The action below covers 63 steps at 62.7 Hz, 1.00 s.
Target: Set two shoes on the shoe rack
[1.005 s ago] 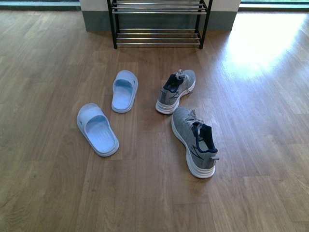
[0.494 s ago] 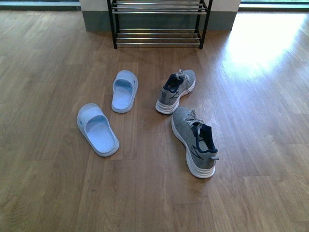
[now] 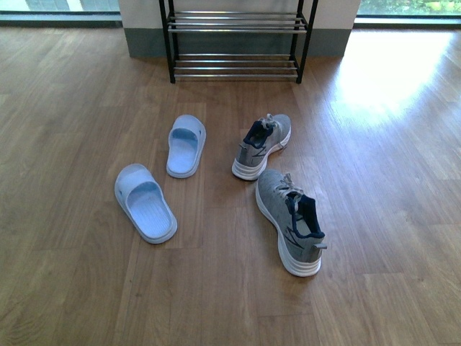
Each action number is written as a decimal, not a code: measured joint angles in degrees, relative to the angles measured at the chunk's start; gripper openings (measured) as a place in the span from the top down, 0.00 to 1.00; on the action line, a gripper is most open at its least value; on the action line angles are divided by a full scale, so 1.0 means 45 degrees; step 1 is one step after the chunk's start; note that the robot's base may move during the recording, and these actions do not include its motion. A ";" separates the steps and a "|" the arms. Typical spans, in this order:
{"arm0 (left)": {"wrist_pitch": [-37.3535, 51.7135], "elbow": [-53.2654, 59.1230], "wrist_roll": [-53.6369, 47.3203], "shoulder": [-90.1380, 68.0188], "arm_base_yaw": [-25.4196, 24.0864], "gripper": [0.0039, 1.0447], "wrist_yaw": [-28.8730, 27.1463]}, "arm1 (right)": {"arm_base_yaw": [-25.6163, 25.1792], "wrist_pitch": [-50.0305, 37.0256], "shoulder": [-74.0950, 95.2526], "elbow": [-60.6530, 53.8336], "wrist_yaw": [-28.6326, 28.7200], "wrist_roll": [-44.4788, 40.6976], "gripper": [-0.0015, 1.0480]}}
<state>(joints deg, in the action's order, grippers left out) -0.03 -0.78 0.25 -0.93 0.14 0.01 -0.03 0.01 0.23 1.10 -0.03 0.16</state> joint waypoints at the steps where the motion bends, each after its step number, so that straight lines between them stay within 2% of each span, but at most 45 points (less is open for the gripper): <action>1: 0.0005 0.0000 0.0000 0.0000 0.0000 0.09 0.0000 | 0.0000 0.0000 0.0000 0.0000 0.0000 0.0000 0.09; 63: 0.0005 0.0000 0.0000 0.0000 0.0000 0.09 0.0000 | 0.0000 0.0000 0.0000 -0.0005 0.0000 0.0000 0.09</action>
<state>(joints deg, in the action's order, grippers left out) -0.01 -0.78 0.25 -0.93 0.14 0.01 -0.03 0.01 0.23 1.08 -0.03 0.16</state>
